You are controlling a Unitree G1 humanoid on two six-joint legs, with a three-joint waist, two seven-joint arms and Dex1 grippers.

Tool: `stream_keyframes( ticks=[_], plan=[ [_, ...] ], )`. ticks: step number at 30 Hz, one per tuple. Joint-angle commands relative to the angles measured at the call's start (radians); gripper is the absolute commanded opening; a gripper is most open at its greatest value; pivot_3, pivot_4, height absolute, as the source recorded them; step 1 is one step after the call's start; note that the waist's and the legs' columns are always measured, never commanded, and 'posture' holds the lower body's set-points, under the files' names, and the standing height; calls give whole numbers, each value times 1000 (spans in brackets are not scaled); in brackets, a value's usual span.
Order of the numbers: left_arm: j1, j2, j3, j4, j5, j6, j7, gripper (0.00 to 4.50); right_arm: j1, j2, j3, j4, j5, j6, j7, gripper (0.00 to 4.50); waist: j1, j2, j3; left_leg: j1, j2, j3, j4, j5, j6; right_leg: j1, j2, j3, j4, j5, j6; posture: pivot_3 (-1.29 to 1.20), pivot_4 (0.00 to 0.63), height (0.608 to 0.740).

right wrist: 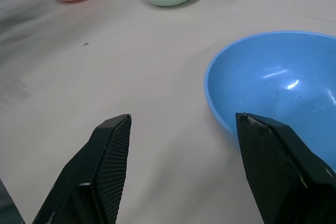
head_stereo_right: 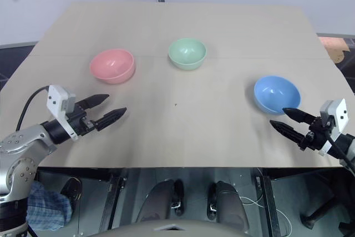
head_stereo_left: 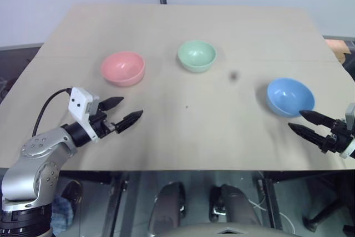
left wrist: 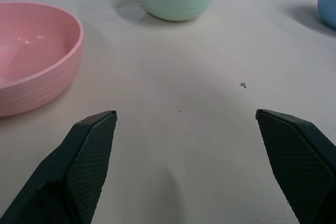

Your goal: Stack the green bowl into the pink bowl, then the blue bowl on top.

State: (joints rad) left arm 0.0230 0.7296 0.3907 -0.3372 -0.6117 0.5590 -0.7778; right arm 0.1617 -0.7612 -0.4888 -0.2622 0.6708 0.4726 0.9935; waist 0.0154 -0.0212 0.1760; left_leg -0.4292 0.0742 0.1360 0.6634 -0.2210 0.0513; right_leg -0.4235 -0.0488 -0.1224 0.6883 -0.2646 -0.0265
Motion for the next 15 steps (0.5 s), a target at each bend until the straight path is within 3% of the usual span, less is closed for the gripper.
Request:
stream_keyframes(
  ticks=[1, 15],
  plan=[
    [-2, 6, 35, -32, -5, -24, 6, 4500, -9, -13, -16, -11, 2, -17, 5, 3492, 0, 0, 0, 0, 0, 0, 0, 0, 0, 0, 0, 0, 0, 0, 0, 0, 150, 740],
    [-18, 24, 37, -7, -1, -30, -6, 4500, -19, -3, -5, -9, 4, -26, -3, 3492, 0, 0, 0, 0, 0, 0, 0, 0, 0, 0, 0, 0, 0, 0, 0, 0, 150, 740]
  ],
)
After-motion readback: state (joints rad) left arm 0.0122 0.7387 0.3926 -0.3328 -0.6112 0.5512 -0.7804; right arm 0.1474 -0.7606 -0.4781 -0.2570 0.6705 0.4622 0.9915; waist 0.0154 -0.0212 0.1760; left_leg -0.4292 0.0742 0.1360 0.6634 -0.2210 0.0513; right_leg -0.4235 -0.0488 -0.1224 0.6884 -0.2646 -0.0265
